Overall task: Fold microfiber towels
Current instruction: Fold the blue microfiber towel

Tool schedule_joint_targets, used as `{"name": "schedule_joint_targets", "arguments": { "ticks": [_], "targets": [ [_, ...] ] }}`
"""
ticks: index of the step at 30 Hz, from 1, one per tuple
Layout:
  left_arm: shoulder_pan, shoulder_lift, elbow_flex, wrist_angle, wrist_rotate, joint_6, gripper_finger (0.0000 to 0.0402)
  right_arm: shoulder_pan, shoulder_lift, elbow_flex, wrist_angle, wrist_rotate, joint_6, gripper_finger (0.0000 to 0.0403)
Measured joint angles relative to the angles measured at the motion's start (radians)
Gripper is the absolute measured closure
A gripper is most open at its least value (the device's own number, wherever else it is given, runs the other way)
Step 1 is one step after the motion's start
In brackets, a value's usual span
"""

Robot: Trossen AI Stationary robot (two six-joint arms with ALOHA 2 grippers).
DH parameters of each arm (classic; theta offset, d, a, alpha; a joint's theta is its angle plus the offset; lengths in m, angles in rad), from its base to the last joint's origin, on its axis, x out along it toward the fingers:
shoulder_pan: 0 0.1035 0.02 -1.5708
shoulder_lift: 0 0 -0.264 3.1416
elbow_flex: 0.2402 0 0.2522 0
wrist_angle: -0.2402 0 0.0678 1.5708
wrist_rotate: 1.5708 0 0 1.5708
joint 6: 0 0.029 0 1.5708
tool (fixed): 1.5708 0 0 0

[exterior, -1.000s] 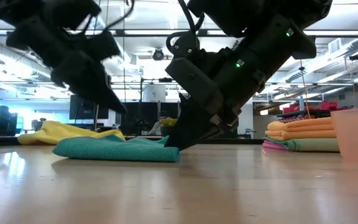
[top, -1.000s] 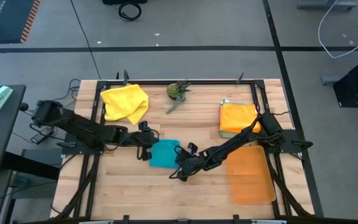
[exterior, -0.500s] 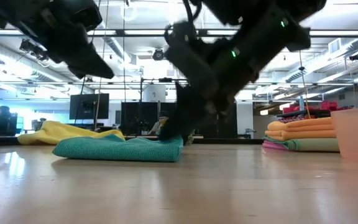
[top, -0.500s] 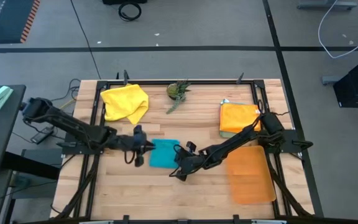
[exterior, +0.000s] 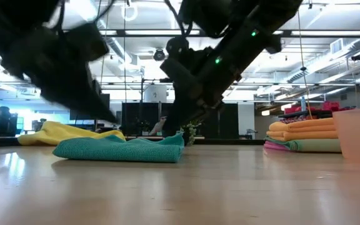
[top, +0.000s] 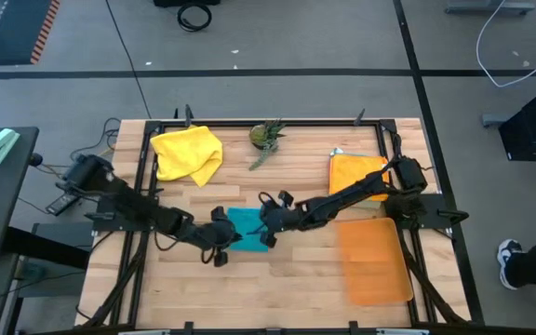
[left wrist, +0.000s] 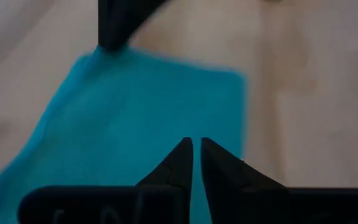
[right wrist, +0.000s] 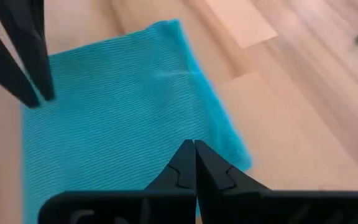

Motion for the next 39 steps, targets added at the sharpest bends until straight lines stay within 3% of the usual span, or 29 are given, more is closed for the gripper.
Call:
{"name": "schedule_joint_targets", "arguments": {
  "ticks": [5,22,26,31,36,39],
  "targets": [
    [0.009,0.07,-0.002,-0.005,-0.005,-0.039,0.0378,-0.043,0.012,0.0,-0.014,-0.056,-0.007,0.0403],
    [0.008,0.075,-0.001,0.044,-0.008,0.003,0.0386,-0.146,0.041,-0.024,-0.014,-0.086,-0.041,0.0403],
    [0.018,0.021,-0.001,0.053,-0.111,0.102,0.0393,-0.14,0.019,-0.023,-0.024,-0.096,-0.123,0.0403],
    [0.1,-0.037,0.001,-0.021,-0.147,0.15,0.0393,-0.105,-0.071,-0.011,-0.03,-0.085,-0.126,0.0403],
    [0.179,-0.037,0.0,-0.163,-0.082,0.115,0.0393,-0.062,-0.118,-0.013,-0.05,-0.073,-0.119,0.0403],
    [0.21,-0.029,-0.001,-0.206,-0.072,0.116,0.0396,-0.035,-0.099,-0.012,-0.037,-0.134,-0.066,0.0403]
  ]
}}
